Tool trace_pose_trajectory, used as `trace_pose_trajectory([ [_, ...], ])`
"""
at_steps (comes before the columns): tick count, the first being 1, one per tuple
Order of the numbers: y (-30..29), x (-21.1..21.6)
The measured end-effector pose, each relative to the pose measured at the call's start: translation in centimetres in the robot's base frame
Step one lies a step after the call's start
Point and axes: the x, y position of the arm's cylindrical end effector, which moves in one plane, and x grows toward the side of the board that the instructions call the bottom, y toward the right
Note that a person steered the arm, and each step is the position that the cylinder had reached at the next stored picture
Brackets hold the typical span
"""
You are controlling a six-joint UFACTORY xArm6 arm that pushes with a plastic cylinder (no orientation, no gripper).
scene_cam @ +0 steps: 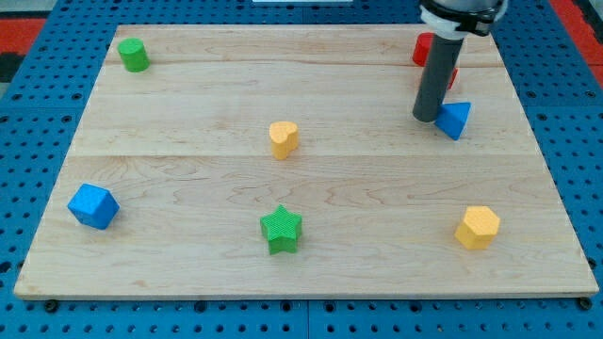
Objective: Slide the blue cube towards the center right
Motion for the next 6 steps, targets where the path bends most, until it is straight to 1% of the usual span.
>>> trace_pose_trajectory([
  [1, 0.2, -0.2],
  [2, -1.9, -0.7],
  [3, -4.9, 0.6],
  [4, -6.8, 4.6],
  [5, -10.9, 7.6],
  [6, -16.4, 10.1],
])
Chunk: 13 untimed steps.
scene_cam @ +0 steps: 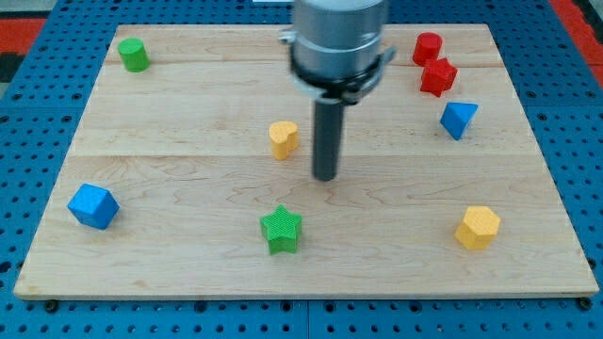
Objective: Slide the blue cube towards the center right
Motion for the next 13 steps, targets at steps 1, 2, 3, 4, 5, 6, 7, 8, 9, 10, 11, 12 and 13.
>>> trace_pose_trajectory([
  [1, -7.1, 2.4],
  [2, -13.2, 5.5],
  [3, -18.3, 9.0],
  [4, -24.7, 9.6],
  [5, -24.5, 6.4],
  [6, -24.8, 2.3],
  [7, -25.8, 1.2],
  [8, -25.6, 0.4],
  [9, -24.0, -0.1],
  [10, -22.5, -1.3],
  [11, -21.2, -3.0],
  [12, -18.4, -3.2],
  [13, -15.7, -3.2],
])
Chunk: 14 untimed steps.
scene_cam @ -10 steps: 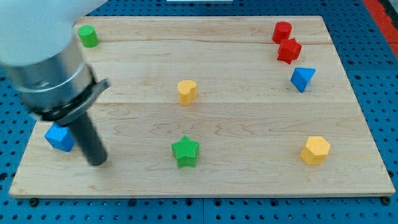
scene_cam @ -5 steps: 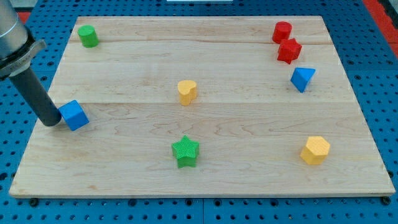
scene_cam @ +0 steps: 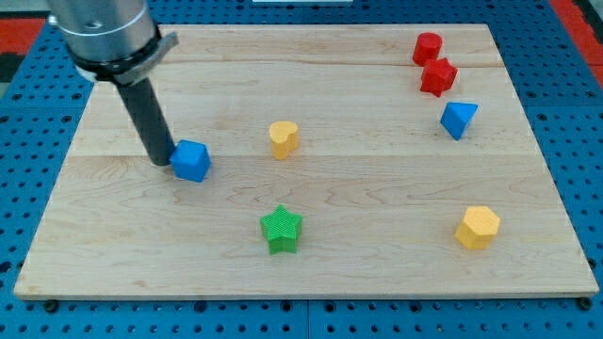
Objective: Slide the blue cube towards the center right
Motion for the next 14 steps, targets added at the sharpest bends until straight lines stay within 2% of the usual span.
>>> trace_pose_trajectory([
  [3, 11.0, 3.5],
  [5, 13.3, 3.5],
  [12, 28.8, 3.4],
  [14, 30.2, 3.4],
])
